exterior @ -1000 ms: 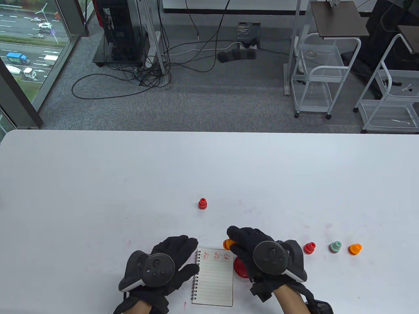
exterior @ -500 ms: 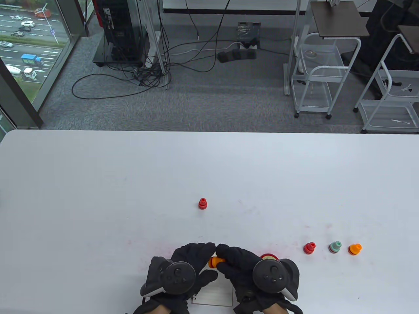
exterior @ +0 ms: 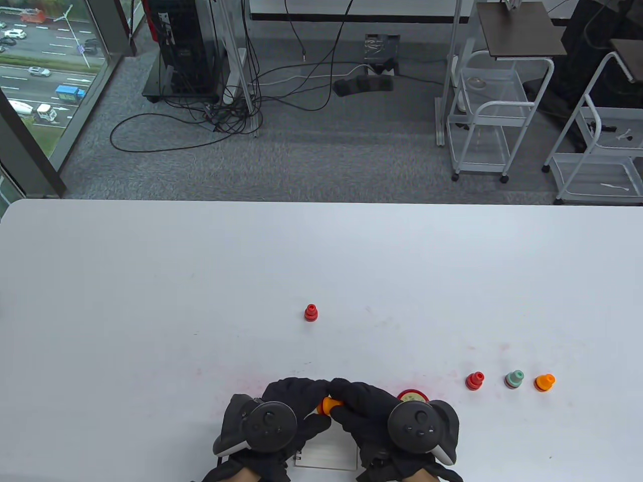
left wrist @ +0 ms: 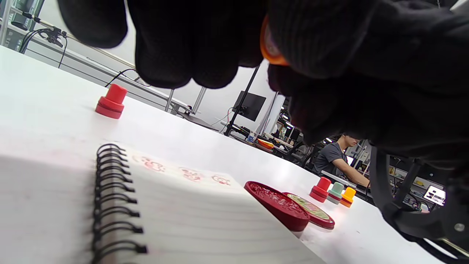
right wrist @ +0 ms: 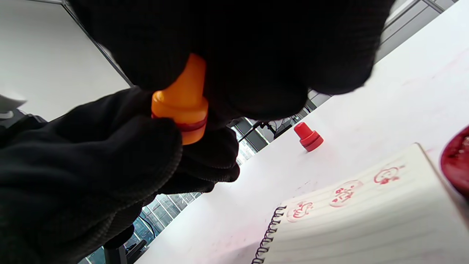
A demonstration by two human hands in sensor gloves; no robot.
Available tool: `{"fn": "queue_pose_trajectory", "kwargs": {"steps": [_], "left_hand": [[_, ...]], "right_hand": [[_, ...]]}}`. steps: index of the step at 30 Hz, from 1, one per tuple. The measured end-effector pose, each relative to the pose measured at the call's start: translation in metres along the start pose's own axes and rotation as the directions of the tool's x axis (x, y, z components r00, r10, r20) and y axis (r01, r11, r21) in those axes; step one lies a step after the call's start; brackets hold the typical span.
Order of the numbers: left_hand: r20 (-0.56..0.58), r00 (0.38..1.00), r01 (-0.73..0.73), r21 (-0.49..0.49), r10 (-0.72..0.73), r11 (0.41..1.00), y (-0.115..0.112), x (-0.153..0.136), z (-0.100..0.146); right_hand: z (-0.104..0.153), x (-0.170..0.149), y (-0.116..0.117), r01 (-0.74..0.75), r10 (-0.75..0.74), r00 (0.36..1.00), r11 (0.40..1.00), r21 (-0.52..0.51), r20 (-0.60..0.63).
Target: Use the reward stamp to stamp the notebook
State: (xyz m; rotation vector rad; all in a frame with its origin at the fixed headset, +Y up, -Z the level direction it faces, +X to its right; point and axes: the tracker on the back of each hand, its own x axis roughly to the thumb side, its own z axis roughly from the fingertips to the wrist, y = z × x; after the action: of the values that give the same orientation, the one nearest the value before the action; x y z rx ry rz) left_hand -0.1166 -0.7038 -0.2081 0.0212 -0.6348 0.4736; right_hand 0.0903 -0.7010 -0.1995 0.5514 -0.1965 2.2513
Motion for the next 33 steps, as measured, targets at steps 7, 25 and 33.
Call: {"fn": "queue_pose_trajectory", "kwargs": {"steps": [7, 25, 33], "left_hand": [[-0.003, 1.0, -0.012, 0.003, 0.012, 1.0, 0.002, -0.001, 0.0], [-0.176, 0.984, -0.032, -0.018, 0.028, 0.999, 0.012, -0.036, 0.009], [-0.318, 0.937, 0.05, -0.285, -0.144, 0.957, -0.004, -0.068, 0.015]], "right_hand": [[0.001, 0.002, 0.0, -0.024, 0.024, 1.0, 1.0, -0.014, 0.01], [0.003, -0.006, -0.017, 0.033, -0.035, 0.999, 0.996, -0.078, -0.025], [0.004, -0.003, -0.014, 0.001, -0.001, 1.0, 0.999, -0.052, -0.007]]}}
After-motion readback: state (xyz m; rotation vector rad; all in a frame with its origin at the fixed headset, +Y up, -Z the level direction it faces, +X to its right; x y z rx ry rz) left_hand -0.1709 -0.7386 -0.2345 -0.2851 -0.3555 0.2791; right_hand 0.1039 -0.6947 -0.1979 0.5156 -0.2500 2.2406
